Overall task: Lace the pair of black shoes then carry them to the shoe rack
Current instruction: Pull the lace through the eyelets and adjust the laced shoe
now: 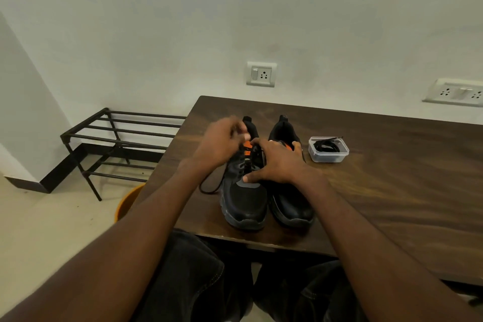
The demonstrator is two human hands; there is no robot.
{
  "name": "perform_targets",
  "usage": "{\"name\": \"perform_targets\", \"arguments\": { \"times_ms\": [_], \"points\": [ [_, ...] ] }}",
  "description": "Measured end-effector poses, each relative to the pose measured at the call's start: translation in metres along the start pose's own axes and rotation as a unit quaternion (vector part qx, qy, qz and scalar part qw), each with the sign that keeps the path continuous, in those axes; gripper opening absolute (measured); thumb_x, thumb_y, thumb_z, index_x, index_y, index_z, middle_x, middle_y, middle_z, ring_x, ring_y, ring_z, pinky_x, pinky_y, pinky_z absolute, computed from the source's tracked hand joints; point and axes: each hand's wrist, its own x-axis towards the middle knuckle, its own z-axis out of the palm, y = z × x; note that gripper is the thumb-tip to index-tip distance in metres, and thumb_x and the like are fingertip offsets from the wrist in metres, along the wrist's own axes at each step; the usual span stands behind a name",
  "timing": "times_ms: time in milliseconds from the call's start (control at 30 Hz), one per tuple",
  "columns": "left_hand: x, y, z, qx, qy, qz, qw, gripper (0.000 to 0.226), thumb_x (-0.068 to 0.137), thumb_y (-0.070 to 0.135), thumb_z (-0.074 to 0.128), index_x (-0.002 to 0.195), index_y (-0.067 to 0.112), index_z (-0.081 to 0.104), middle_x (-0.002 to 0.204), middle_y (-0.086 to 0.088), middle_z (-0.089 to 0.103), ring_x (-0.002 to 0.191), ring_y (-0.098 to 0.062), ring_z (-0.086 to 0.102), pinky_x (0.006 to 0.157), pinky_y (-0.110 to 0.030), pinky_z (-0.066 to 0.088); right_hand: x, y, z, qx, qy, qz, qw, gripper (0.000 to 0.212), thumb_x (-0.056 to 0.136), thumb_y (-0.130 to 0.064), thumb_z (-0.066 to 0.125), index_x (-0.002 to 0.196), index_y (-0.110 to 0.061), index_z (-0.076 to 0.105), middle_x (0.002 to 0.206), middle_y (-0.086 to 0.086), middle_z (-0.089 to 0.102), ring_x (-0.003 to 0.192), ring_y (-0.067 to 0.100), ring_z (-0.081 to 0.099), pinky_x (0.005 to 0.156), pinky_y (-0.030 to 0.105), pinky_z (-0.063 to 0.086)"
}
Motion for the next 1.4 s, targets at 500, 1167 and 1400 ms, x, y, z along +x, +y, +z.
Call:
{"name": "perform_targets", "arguments": {
  "times_ms": [500,1167,1400],
  "points": [
    [0.002,-0.015,-0.001,0.106,-0.07,-0.046,0.991,0.009,0.094,0.02,0.072,0.092,0.023,0.065,0.086,0.007,0.065,0.08,-0.009,0.063,0.067,-0.026,0.051,0.001,-0.002,-0.001,0.004,-0.005,0.019,1.0,0.105,0.069,-0.073,0.081,0.155,-0.039,0.031,0.156,-0.003,0.05,0.15,0.026,0.038,0.123,0.067,-0.006],
    [-0.006,-0.014,-0.02,0.076,-0.061,-0.114,0.989,0.04,0.094,0.034,0.063,0.06,0.02,0.046,0.061,0.003,0.047,0.057,-0.013,0.041,0.057,-0.028,0.034,0.01,-0.021,-0.003,0.03,0.049,-0.033,0.998,0.064,0.09,-0.048,0.073,0.147,-0.033,0.049,0.146,-0.006,0.056,0.14,0.02,0.049,0.123,0.066,0.001],
    [-0.003,-0.016,-0.016,0.065,-0.067,-0.05,0.994,0.047,0.087,0.011,0.067,0.133,0.018,0.056,0.138,-0.002,0.048,0.115,-0.02,0.055,0.102,-0.041,0.05,0.02,-0.044,0.007,-0.062,0.104,0.007,0.993,0.025,0.1,-0.024,0.062,0.123,-0.025,0.073,0.15,-0.008,0.055,0.141,0.018,0.047,0.121,0.069,0.006]
  ]
}}
